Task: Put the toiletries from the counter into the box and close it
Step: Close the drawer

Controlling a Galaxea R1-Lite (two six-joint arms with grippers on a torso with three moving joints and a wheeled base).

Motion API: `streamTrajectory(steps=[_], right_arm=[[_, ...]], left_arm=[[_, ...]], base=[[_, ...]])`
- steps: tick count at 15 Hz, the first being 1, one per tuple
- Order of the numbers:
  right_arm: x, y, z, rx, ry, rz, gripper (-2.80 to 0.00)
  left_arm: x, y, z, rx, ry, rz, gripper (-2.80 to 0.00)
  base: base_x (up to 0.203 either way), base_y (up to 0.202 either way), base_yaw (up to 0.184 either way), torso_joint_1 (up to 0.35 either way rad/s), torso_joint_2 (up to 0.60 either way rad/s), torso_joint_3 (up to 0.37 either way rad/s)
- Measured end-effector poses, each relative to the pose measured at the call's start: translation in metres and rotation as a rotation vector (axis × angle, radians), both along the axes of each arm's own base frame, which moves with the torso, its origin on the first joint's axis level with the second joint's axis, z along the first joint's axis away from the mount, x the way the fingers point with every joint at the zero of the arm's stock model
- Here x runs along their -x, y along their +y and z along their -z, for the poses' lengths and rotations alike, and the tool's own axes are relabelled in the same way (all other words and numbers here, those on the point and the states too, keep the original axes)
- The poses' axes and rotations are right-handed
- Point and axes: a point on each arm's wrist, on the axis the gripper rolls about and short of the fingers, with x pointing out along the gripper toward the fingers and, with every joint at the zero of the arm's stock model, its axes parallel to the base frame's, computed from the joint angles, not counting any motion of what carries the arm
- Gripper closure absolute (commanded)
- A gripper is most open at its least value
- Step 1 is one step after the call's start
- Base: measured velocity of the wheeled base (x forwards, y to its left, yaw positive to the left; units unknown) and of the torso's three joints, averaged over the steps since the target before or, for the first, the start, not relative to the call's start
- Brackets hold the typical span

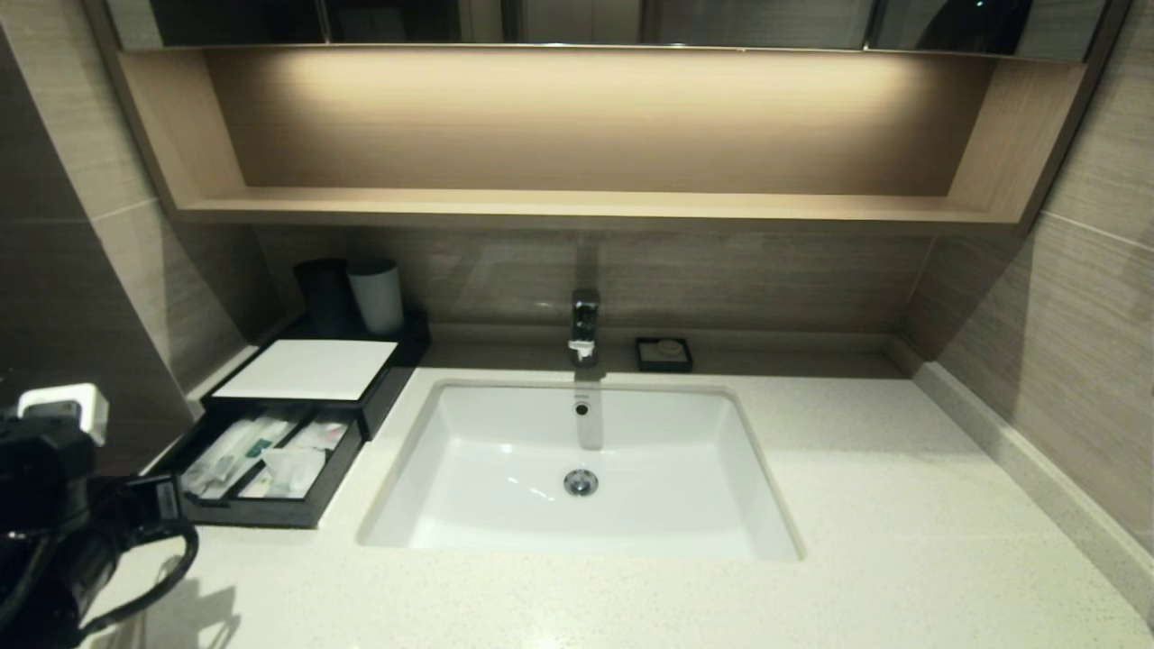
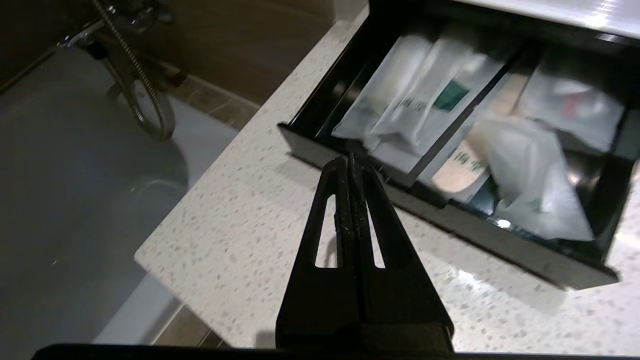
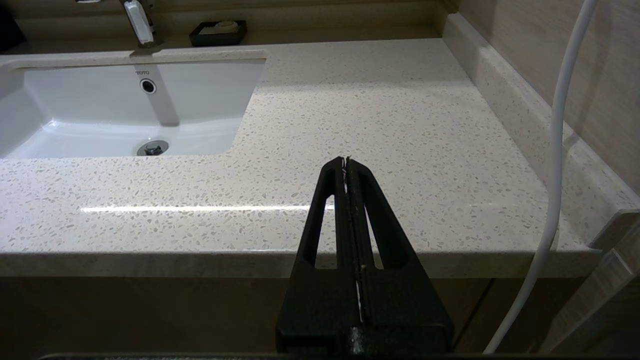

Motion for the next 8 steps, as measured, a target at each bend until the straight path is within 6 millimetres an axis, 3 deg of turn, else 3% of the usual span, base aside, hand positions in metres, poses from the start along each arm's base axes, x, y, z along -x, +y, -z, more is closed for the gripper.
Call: streamTrajectory(steps=[8], right_arm=[[0.0,0.0,0.0,-0.001,0.001,0.0,0.0]], left_arm=[[0.016,0.006,0.023,0.037,0.162,-0.039,0.0]], base=[[0.0,0.0,0.0,0.0,0.0,0.0]])
